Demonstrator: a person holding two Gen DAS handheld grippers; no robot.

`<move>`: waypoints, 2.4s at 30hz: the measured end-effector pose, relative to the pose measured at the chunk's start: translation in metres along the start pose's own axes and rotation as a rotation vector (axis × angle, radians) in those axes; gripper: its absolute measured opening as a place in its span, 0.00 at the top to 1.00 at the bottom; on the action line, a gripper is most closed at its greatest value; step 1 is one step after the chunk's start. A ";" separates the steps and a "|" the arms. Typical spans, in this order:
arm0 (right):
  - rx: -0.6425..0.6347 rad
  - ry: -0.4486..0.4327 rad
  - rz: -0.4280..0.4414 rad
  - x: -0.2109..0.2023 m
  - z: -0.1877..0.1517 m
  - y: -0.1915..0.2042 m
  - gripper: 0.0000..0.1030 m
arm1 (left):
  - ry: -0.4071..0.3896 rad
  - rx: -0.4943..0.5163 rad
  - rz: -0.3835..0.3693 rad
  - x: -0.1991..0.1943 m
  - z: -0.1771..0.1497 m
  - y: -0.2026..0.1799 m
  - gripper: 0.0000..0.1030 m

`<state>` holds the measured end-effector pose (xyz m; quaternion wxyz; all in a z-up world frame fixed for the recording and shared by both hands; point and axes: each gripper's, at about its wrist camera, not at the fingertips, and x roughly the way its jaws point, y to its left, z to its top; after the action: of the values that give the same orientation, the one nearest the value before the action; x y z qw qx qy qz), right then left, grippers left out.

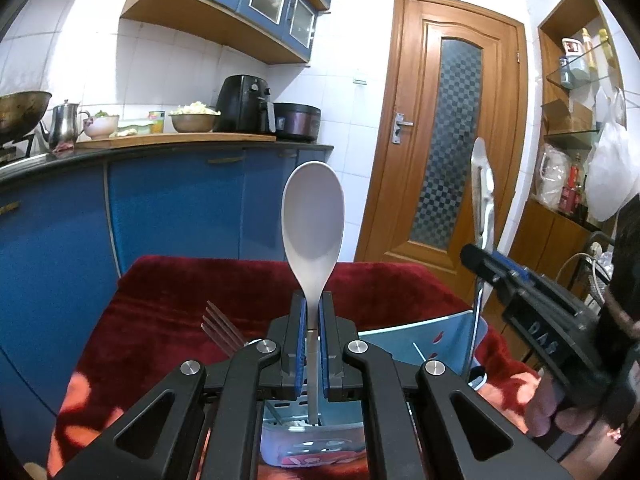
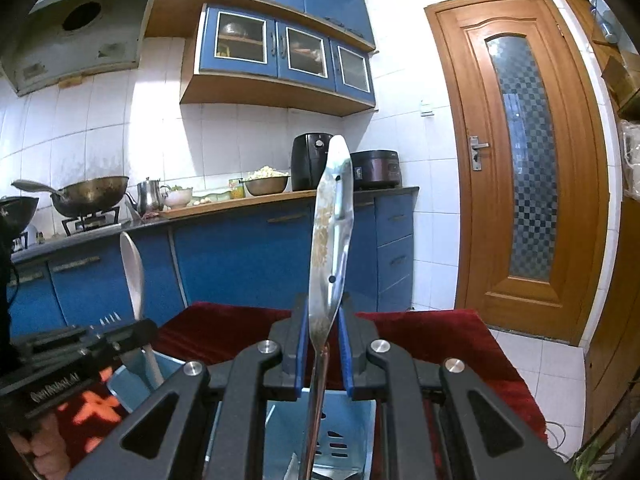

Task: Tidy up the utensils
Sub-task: 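Drop the beige spoon into the caddy with the left tool while the right tool drops the knife in, then move both tools back over the remaining utensils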

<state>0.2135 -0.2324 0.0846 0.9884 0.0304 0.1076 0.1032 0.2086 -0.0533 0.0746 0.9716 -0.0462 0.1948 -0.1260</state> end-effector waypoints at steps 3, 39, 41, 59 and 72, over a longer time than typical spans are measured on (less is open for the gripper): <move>-0.006 0.017 0.003 0.004 -0.007 -0.001 0.85 | 0.004 0.003 0.004 0.001 -0.001 0.001 0.95; 0.040 0.190 0.031 -0.112 -0.005 0.024 0.70 | 0.131 0.026 -0.005 -0.091 -0.009 -0.018 0.82; 0.041 0.212 0.028 -0.119 -0.011 0.027 0.70 | 0.156 0.024 -0.005 -0.096 -0.016 -0.016 0.82; 0.074 0.402 -0.022 -0.147 -0.067 0.024 0.70 | 0.397 0.017 0.034 -0.099 -0.075 -0.001 0.82; 0.138 0.478 -0.045 -0.151 -0.096 -0.001 0.70 | 0.588 -0.031 0.027 -0.070 -0.108 0.006 0.82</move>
<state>0.0484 -0.2612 0.0218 0.9325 0.0701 0.3458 0.0776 0.1056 -0.0338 0.0003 0.8742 -0.0202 0.4705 -0.1181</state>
